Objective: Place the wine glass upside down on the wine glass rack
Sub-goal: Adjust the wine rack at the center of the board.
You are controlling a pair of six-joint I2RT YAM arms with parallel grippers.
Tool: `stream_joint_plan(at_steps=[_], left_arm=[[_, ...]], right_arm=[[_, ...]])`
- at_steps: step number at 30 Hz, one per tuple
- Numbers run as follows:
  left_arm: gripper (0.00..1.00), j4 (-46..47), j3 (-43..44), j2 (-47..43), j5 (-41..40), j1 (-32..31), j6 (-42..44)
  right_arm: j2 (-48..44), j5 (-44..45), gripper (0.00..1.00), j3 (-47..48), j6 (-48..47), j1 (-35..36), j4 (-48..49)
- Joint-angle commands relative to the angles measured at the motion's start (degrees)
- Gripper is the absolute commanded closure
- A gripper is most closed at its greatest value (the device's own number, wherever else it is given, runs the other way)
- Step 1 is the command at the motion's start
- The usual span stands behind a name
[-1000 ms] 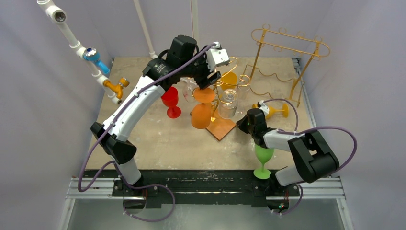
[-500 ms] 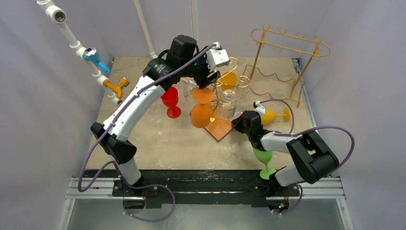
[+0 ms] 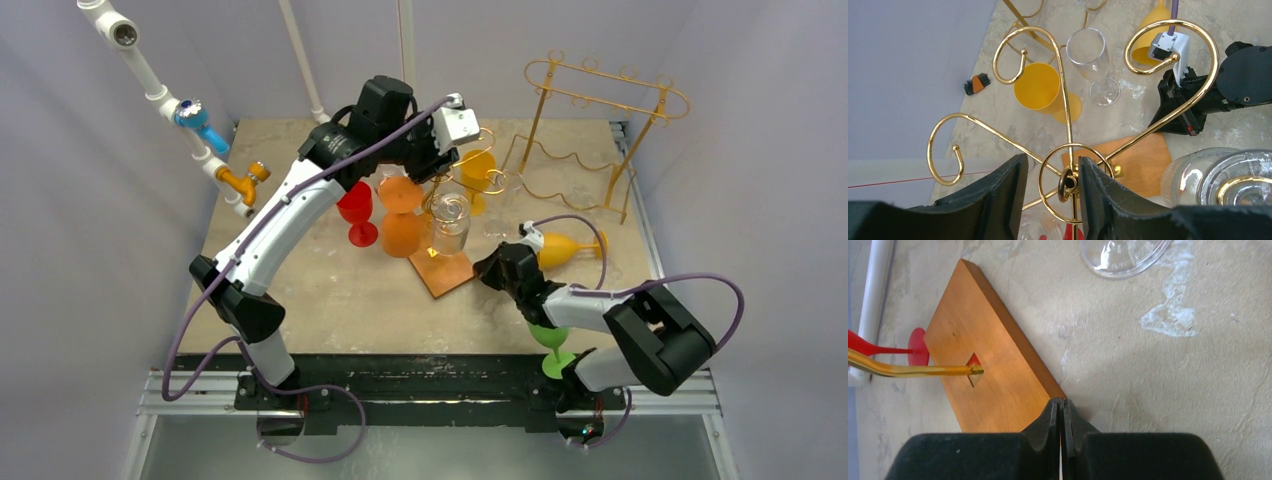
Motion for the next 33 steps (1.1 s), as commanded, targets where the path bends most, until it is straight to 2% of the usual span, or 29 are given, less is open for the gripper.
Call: stream_joint_plan(at_steps=[1, 7, 17, 20, 23, 27, 31, 33], left_arm=[[0.57, 0.7, 0.3, -1.6, -2.6, 0.2, 2.1], [0.62, -0.4, 0.2, -1.8, -2.6, 0.2, 2.9], [0.63, -1.4, -0.6, -2.7, -1.9, 0.1, 3.7], [0.64, -1.6, -1.0, -3.1, -1.6, 0.2, 3.7], [0.64, -1.7, -1.2, -3.5, -1.5, 0.2, 3.9], [0.64, -1.6, -1.5, -3.8, -1.2, 0.2, 3.9], [0.65, -1.6, -1.8, -4.1, -1.1, 0.1, 3.9], [0.65, -1.5, -1.9, -4.2, -1.0, 0.2, 4.0]], right_arm=[[-1.7, -0.4, 1.00, -2.2, 1.7, 2.3, -2.5], [-2.4, 1.2, 1.00, -2.5, 3.0, 4.8, -3.3], [1.3, 1.4, 1.00, 0.3, 3.3, 8.2, -2.9], [-2.1, 1.2, 1.00, 2.4, 2.5, 8.3, -7.9], [-9.6, 4.2, 1.00, 5.6, -1.4, 8.1, -15.1], [-18.2, 7.9, 0.81, 13.6, -7.6, 7.4, -25.7], [-21.6, 7.8, 0.74, 20.1, -13.5, 5.0, -33.8], [-22.3, 7.2, 0.74, 22.8, -15.3, 2.6, -37.8]])
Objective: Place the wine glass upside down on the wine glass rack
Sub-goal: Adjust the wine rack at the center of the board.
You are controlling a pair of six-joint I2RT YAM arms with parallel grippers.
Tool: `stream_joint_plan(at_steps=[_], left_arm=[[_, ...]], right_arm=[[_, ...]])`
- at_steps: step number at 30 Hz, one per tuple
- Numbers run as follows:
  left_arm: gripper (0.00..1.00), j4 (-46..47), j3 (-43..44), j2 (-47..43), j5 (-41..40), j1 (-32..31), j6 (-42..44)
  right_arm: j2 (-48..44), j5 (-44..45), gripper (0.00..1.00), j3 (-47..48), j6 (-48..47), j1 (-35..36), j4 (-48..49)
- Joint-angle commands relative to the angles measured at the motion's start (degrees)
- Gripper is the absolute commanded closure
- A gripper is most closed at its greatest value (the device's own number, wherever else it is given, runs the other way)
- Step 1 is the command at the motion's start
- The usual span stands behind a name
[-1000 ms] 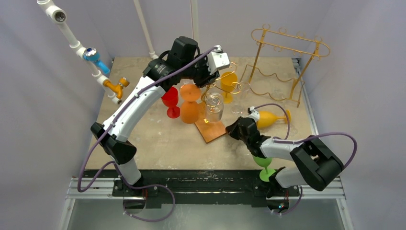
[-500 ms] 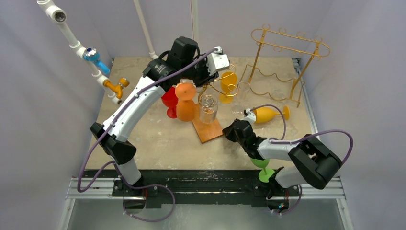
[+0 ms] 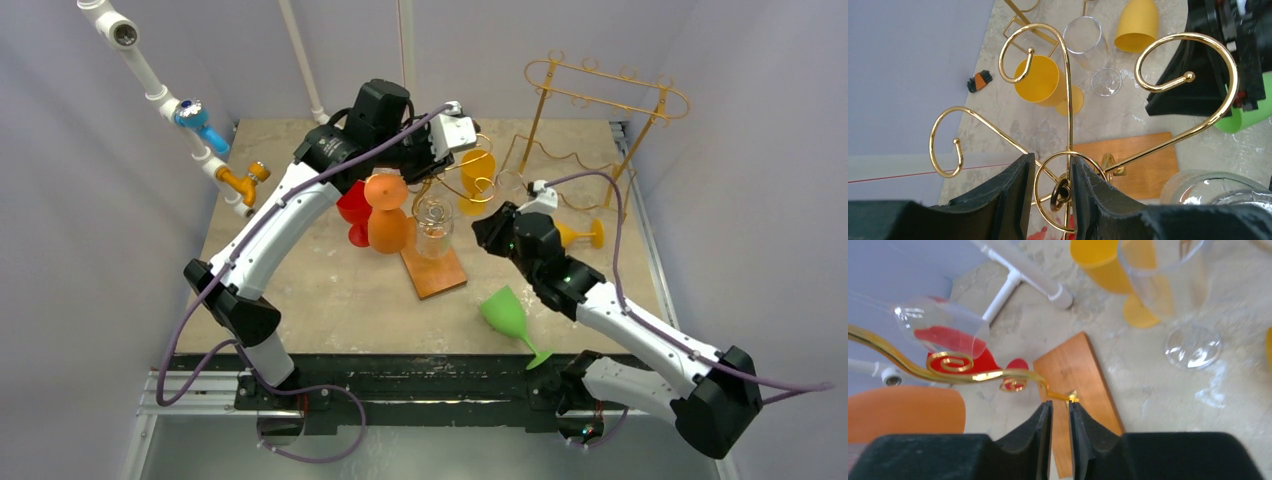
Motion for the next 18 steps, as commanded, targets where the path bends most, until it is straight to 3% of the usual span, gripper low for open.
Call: stream_joint_plan(at_steps=[1, 4, 10, 14, 18], left_arm=[[0.65, -0.1, -0.3, -2.8, -1.0, 0.3, 0.5], [0.65, 0.1, -0.3, -2.9, -1.0, 0.3, 0.6], [0.66, 0.2, -0.4, -2.9, -1.1, 0.3, 0.9], [0.66, 0.3, -0.4, -2.9, -1.1, 0.3, 0.7], [0.66, 0.2, -0.4, -3.0, -1.3, 0.3, 0.8]], right_arm=[[-2.2, 1.6, 0.77, 6.2, -7.8, -4.7, -12.2], [-4.3, -0.4, 0.83, 8.5, -10.5, -8.6, -13.4], [-3.3, -1.5, 0.72, 13.5, -11.1, -9.1, -19.9], [-6.3, -7.8, 0.87, 9.3, -9.9, -8.7, -19.3], [-7.4, -7.8, 0.85, 5.2, -5.6, -2.2, -26.9]])
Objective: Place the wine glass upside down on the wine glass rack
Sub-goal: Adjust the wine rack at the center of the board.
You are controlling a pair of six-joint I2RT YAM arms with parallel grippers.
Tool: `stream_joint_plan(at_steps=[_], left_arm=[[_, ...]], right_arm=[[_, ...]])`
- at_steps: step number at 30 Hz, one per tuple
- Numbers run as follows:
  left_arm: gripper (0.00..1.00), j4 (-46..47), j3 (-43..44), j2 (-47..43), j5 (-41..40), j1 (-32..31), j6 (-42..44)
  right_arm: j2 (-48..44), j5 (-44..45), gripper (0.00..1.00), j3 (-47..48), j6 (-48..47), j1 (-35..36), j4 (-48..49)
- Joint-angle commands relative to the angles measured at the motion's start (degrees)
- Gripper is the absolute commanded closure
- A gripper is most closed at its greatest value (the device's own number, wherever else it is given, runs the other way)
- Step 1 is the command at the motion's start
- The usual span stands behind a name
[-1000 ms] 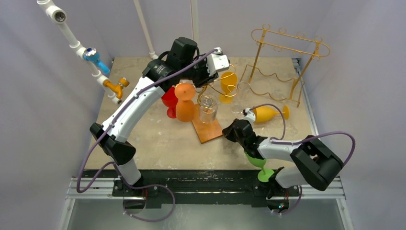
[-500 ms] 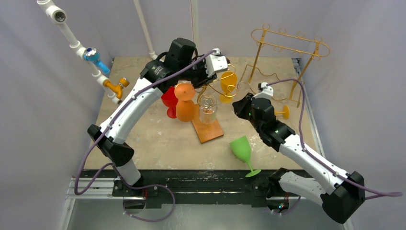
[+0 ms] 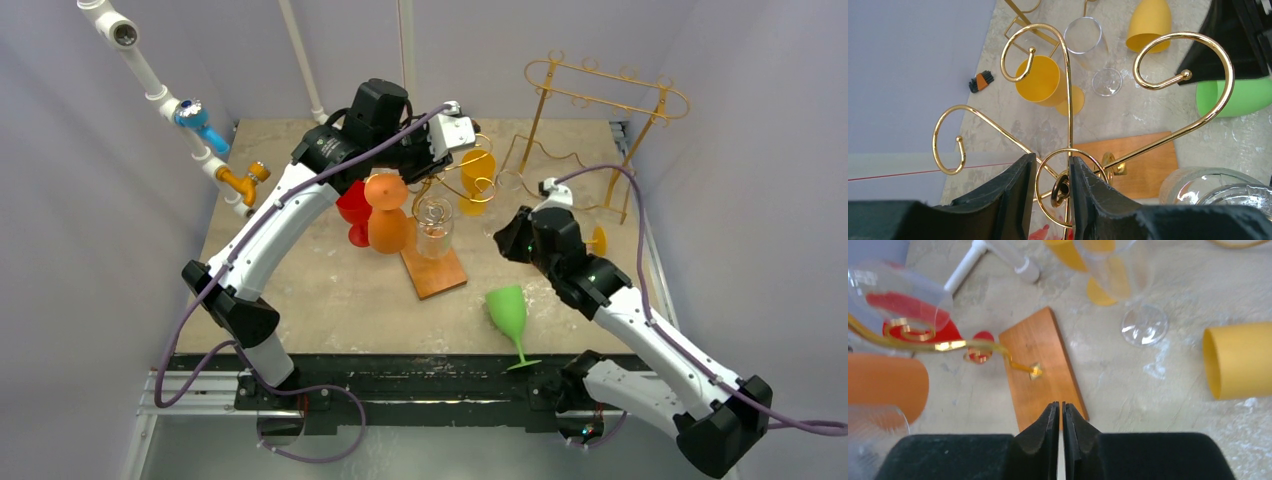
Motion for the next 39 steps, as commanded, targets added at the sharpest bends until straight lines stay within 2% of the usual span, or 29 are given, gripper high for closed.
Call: stream_joint_plan(at_steps=[1, 6, 9, 11, 17, 20, 25, 32, 39], left_arm=[[0.67, 0.6, -0.4, -2.4, -1.3, 0.3, 0.7], [0.67, 0.8, -0.5, -2.0, -0.8, 0.3, 0.5], [0.67, 0.9, -0.1, -1.9, -0.8, 0.3, 0.4], [0.67, 0.7, 0.2, -1.7, -0.8, 0.3, 0.3], [0.67, 0.2, 0.5, -1.8, -0.7, 0.3, 0.5], [0.67, 0.2, 0.3, -1.9, -0.5, 0.3, 0.5], [0.68, 0.2, 0.4, -2.0, -0.4, 0.3, 0.5], [0.68, 0.1, 0.2, -1.9, 0.0, 0.3, 0.5], [0.68, 0.2, 0.4, -1.5, 0.5, 0.3, 0.5]], right_arm=[[-2.6, -3.0, 0.84, -5.9, 4.9, 7.8, -8.5], [-6.3, -5.9, 0.84, -16.7, 14.4, 15.0, -3.8], [-5.0, -7.2, 0.93, -21.0, 17.3, 16.7, 1.9], [-2.4, -5.9, 1.00, -22.0, 17.5, 16.7, 2.3], [7.2, -1.2, 1.00, -19.7, 15.6, 15.9, 2.1], [11.9, 0.3, 1.00, -17.4, 14.2, 14.1, 6.2], [16.9, -1.7, 1.00, -17.2, 13.3, 5.8, 16.5], [24.2, -0.9, 1.00, -15.0, 15.8, 5.3, 25.9], [28.0, -0.1, 1.00, -17.0, 18.4, 5.3, 29.8]])
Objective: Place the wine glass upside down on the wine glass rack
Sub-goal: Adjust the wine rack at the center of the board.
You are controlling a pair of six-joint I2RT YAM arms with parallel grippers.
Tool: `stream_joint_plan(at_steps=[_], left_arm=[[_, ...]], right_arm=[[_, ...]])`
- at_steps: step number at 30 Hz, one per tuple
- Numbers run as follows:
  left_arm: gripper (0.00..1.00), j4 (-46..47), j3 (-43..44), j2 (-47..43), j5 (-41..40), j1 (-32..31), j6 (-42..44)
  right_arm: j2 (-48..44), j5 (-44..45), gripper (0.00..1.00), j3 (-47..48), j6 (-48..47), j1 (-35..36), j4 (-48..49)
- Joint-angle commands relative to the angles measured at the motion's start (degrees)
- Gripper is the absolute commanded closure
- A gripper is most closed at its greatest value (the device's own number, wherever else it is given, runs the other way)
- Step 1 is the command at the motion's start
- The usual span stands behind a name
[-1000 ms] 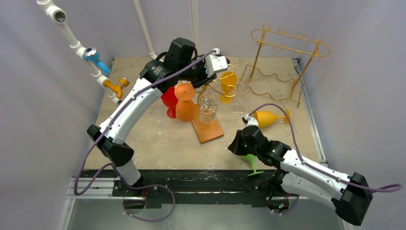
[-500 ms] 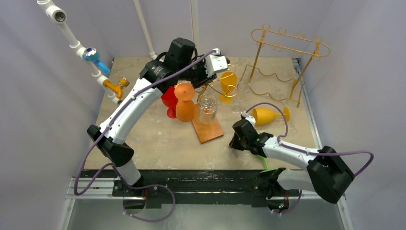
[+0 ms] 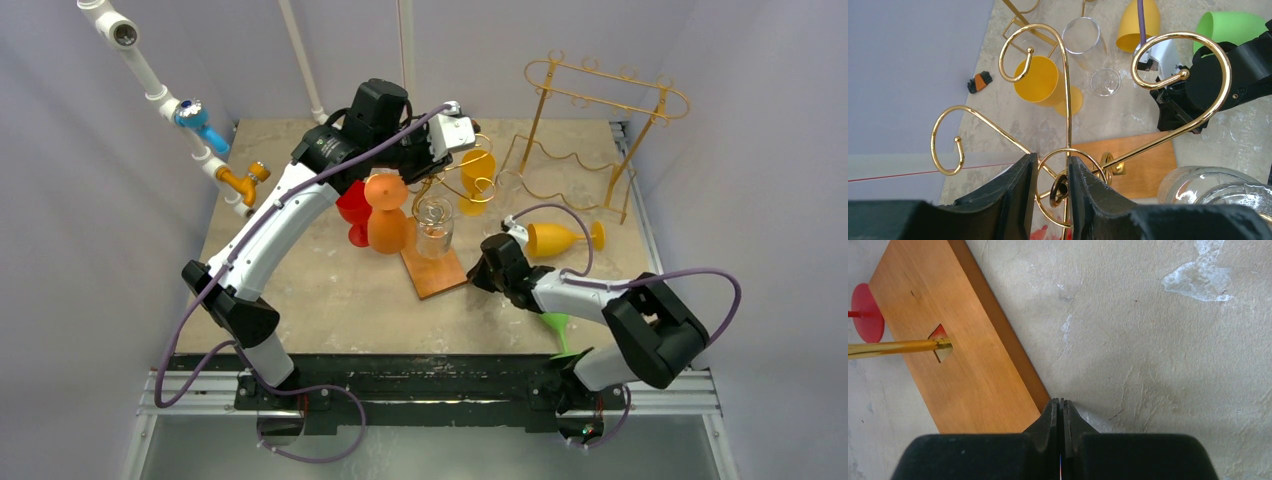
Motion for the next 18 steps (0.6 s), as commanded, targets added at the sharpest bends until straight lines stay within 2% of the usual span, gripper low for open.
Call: stream_joint_plan(at_steps=[1, 12, 18], left_arm=[[0.68, 0.2, 0.4, -1.5, 0.2, 0.3, 0.6], [0.69, -1.4, -0.1, -1.6, 1.7, 0.3, 1.5], [0.69, -1.9, -0.7, -2.2, 2.0, 0.3, 1.8]], right_arm=[[0.4, 1.7, 1.00, -1.0, 1.8, 0.1, 5.8], [0.3, 4.0, 1.00, -4.2, 7.5, 8.1, 8.4], [1.2, 4.3, 1.00, -3.7, 8.7, 9.4, 7.8]])
